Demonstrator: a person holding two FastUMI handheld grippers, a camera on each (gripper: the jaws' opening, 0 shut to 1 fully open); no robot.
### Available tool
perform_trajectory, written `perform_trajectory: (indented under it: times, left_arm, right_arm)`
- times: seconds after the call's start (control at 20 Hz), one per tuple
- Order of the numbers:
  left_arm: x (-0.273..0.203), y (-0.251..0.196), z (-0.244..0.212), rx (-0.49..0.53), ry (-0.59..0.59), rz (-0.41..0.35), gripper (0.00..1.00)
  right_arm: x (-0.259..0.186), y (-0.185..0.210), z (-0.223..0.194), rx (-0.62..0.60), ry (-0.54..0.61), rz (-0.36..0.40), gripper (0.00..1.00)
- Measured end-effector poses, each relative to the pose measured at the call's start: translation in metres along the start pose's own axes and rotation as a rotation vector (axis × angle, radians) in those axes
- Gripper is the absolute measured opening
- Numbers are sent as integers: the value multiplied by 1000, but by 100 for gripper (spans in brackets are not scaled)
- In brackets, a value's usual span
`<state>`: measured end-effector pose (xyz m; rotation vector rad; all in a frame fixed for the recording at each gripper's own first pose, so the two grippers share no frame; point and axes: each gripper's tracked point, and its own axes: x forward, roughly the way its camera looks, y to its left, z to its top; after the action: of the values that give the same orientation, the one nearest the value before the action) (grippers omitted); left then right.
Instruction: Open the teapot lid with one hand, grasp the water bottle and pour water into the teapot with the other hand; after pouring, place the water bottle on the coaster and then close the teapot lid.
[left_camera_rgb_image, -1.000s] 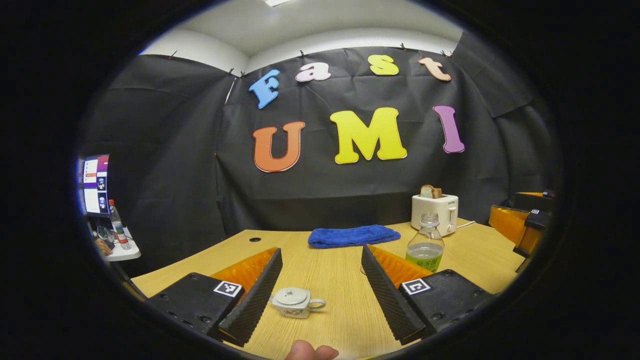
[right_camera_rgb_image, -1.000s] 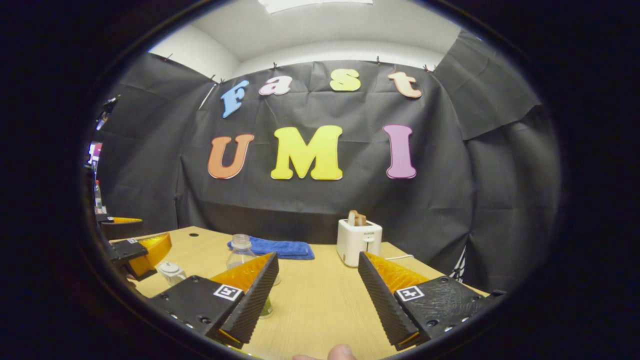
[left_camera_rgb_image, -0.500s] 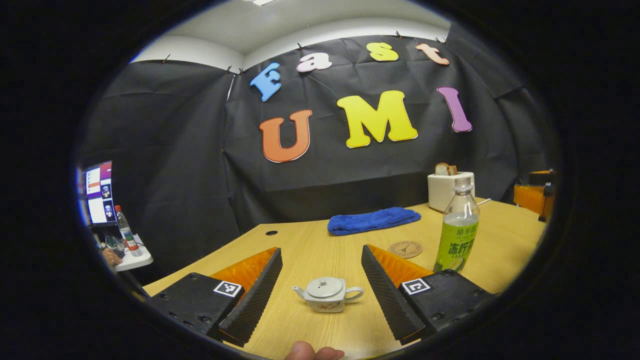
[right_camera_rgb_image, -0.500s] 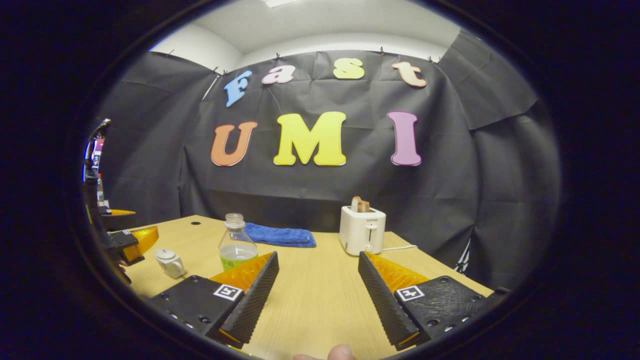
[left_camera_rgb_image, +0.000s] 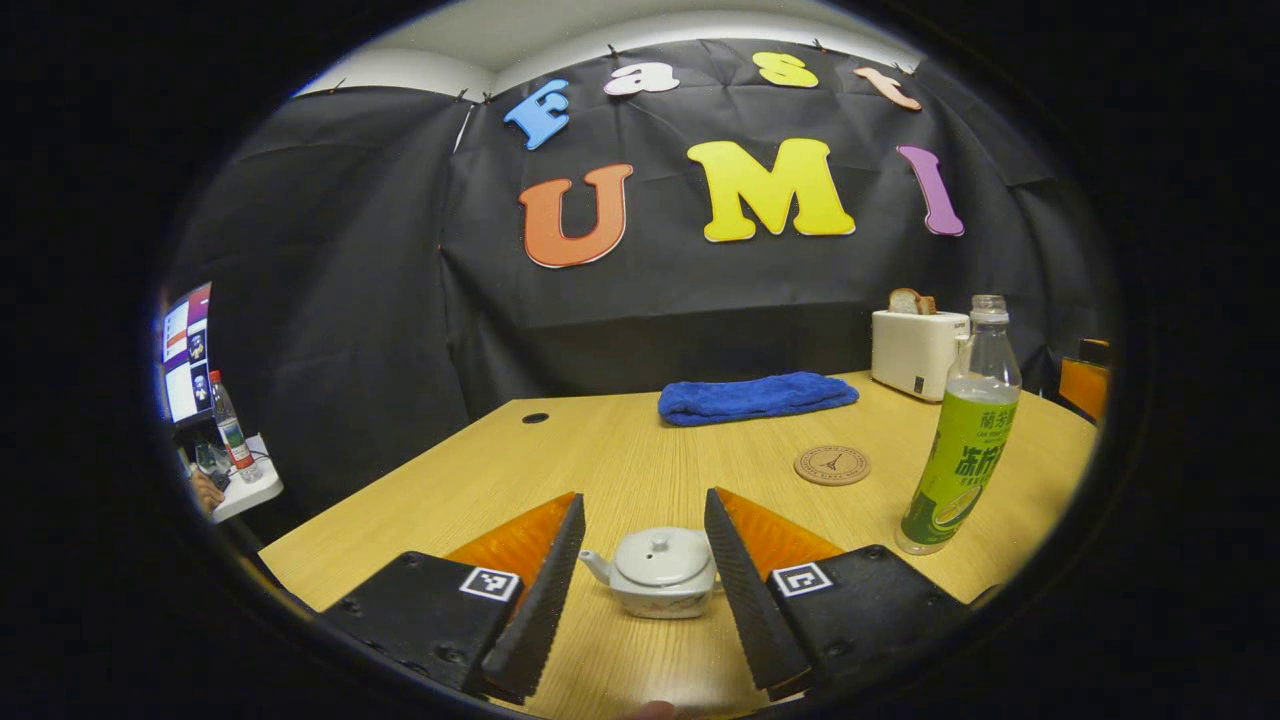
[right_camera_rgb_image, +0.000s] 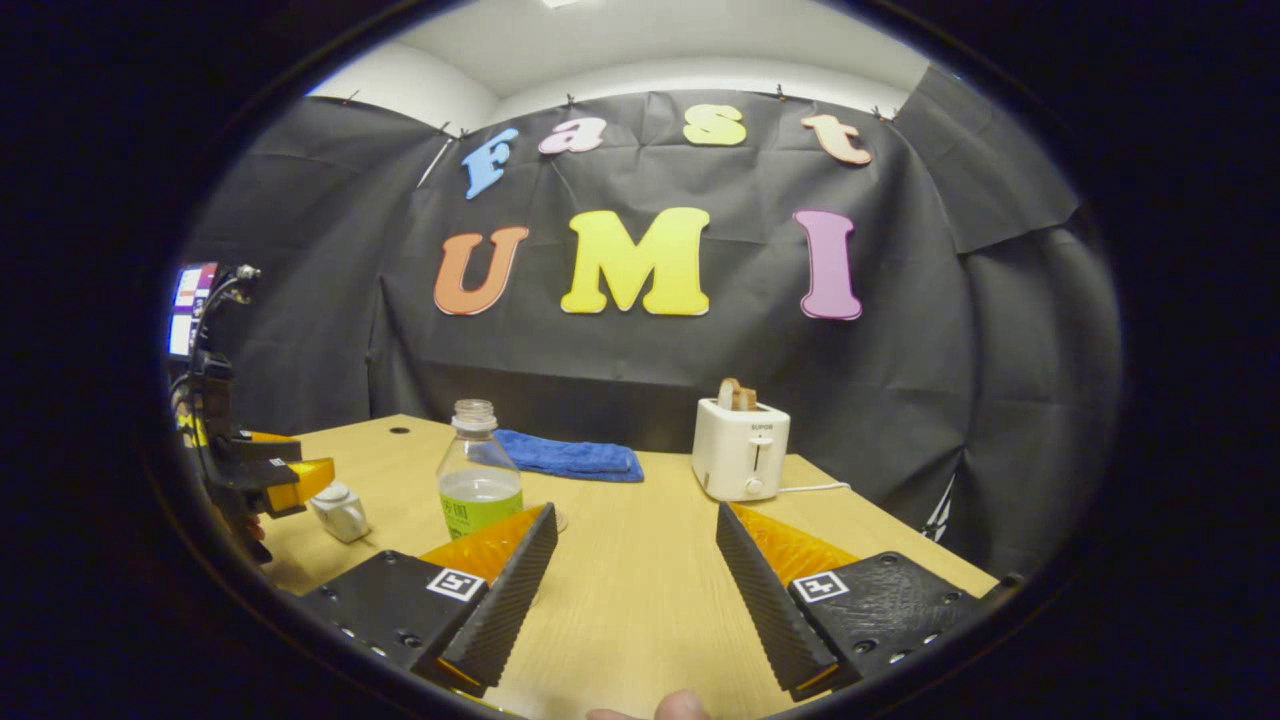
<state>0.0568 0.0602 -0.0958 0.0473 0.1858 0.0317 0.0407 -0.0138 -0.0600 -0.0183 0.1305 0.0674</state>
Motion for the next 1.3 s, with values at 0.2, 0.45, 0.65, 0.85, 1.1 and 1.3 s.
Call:
perform_trajectory:
  times: [0.2, 0.45, 0.65, 0.85, 1.1, 1.3]
  left_arm:
    - [13, -3, -11, 10, 48, 0, 66]
    - [17, -11, -16, 23, 76, -10, 48]
    - [20, -8, -16, 61, 78, 29, 23]
    - [18, -7, -15, 56, 73, 38, 6]
    - [9, -2, 2, 48, 24, 35, 4]
    - [-1, 0, 21, 21, -18, 4, 4]
  right_arm:
    - [5, -7, -6, 23, 19, -10, 95]
    - [8, -14, -11, 49, 37, -23, 95]
    - [9, -21, -16, 60, 43, -33, 98]
    - [8, -21, -18, 80, 40, -15, 98]
    - [7, -1, -15, 97, 16, 66, 95]
    - [-1, 29, -15, 77, 9, 160, 95]
